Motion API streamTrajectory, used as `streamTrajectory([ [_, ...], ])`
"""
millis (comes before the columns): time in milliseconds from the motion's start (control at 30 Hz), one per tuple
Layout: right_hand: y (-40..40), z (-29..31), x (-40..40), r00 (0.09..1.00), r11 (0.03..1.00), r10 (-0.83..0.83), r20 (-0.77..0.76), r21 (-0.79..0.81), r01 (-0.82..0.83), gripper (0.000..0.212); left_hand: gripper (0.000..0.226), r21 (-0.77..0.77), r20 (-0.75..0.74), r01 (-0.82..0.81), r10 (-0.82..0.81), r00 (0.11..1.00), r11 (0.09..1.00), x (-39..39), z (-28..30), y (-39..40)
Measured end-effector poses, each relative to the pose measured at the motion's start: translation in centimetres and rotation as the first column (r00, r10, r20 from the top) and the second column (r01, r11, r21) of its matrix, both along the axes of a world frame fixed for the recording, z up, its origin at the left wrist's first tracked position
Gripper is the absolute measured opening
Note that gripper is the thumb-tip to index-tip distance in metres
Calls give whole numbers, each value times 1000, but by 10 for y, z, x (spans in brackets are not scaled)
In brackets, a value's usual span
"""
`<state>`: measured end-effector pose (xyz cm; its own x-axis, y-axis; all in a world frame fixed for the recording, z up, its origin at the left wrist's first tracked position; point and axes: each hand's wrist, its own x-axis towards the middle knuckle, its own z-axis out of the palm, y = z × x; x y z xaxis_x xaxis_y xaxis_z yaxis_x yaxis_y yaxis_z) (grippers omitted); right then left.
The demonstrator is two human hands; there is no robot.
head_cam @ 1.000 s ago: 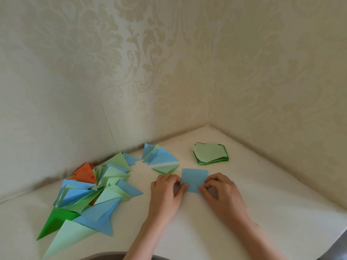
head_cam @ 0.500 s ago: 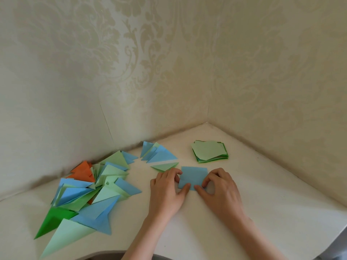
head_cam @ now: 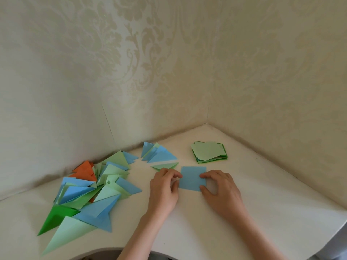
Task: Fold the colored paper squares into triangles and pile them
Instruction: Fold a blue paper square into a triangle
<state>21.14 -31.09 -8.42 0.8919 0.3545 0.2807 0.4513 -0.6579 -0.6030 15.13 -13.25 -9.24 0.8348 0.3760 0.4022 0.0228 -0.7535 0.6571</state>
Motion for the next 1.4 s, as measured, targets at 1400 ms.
streamTrajectory([
  [1400,9,-2,2,999,998,-38,38,-39,40,30,26,47,23,-127,126,992,991,-4,5,-26],
])
